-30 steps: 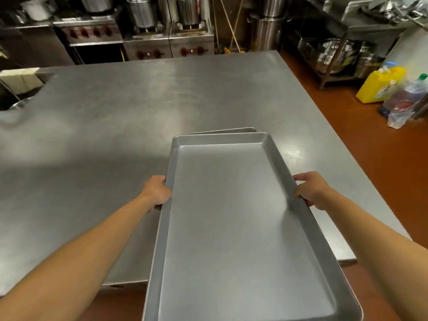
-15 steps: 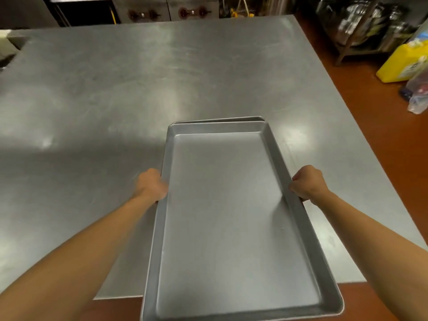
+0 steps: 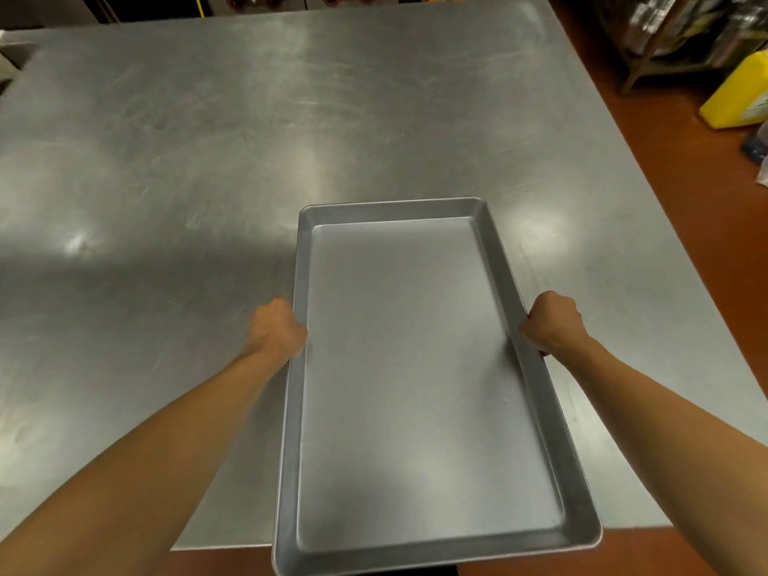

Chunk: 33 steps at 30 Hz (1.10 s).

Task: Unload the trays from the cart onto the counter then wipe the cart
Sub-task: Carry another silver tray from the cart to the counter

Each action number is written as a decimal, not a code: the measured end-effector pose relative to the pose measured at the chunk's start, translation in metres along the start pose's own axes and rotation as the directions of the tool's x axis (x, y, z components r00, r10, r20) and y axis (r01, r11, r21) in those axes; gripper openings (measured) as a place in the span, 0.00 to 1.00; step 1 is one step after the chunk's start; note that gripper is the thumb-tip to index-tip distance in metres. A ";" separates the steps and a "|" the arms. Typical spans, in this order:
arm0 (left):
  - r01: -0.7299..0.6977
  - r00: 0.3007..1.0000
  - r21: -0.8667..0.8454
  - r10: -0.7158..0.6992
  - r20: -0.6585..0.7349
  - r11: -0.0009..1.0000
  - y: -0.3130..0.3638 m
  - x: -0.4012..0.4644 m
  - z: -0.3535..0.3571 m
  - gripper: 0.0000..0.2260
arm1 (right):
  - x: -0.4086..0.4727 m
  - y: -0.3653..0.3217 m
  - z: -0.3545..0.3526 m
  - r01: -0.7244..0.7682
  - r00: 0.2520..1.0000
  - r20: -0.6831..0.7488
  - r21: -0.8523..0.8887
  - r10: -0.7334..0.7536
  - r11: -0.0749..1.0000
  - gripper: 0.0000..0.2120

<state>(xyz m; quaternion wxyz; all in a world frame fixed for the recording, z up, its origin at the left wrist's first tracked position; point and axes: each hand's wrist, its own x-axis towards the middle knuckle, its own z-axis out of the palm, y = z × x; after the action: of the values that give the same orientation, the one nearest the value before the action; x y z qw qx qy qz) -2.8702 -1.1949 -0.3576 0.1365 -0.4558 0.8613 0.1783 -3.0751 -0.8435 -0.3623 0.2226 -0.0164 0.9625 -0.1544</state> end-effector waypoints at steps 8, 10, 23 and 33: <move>-0.028 0.999 0.021 0.028 -0.021 0.999 -0.005 0.012 0.019 0.12 | 0.007 0.004 0.016 0.021 0.999 0.027 -0.127 -0.018 0.992 0.04; -0.034 0.999 0.015 0.035 -0.026 0.999 -0.006 0.013 0.021 0.12 | 0.008 0.004 0.019 0.033 0.999 0.036 -0.142 -0.028 0.989 0.05; 0.013 1.000 0.110 -0.014 0.011 0.994 -0.001 0.015 0.031 0.15 | 0.014 0.005 0.023 0.091 0.995 0.056 -0.181 -0.082 0.979 0.03; 0.057 0.998 -0.004 -0.057 0.033 0.998 -0.004 -0.004 0.027 0.19 | -0.003 0.015 0.015 0.090 0.991 0.103 -0.087 -0.081 0.992 0.17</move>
<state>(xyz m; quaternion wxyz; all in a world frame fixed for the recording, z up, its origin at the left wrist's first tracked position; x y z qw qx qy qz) -2.8630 -1.1827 -0.3812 0.1543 -0.4777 0.8451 0.1839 -3.0658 -0.8336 -0.3785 0.2622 -0.0755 0.9547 -0.1184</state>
